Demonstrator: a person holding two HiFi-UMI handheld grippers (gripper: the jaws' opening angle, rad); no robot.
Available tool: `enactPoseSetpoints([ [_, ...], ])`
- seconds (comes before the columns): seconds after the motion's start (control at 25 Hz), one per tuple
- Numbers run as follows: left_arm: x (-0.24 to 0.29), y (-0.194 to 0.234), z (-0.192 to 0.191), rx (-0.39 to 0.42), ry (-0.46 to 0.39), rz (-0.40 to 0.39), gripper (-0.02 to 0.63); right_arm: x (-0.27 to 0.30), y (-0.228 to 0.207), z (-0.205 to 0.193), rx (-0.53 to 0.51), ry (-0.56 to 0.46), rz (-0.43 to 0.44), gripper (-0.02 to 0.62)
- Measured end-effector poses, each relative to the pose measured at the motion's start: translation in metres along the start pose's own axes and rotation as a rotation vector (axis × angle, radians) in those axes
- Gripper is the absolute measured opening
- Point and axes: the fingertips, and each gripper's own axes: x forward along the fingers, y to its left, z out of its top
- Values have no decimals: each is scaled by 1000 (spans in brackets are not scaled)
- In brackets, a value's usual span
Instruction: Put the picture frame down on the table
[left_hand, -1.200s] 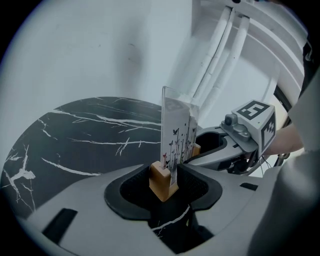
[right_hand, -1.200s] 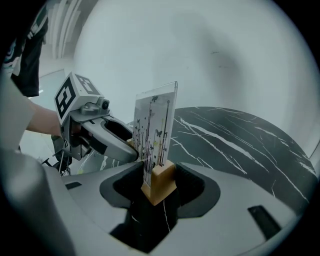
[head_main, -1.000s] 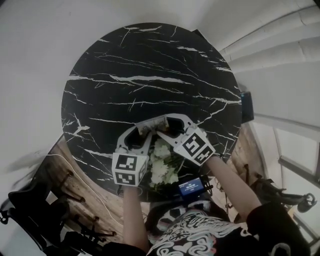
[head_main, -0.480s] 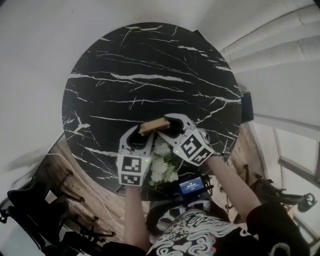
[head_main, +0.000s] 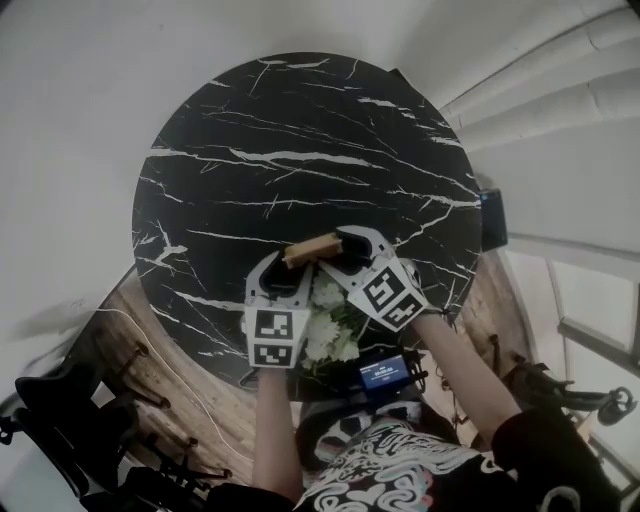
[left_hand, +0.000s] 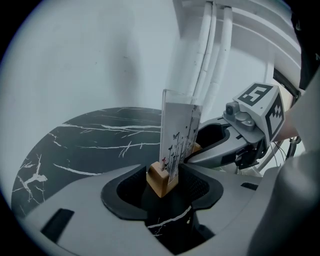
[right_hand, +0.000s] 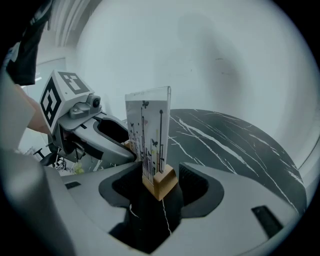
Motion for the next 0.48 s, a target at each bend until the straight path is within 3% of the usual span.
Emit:
enactPoseSetpoints([
  [0.48, -54, 3, 33, -30, -130, 53, 195, -51, 16, 32, 50, -63, -90, 193],
])
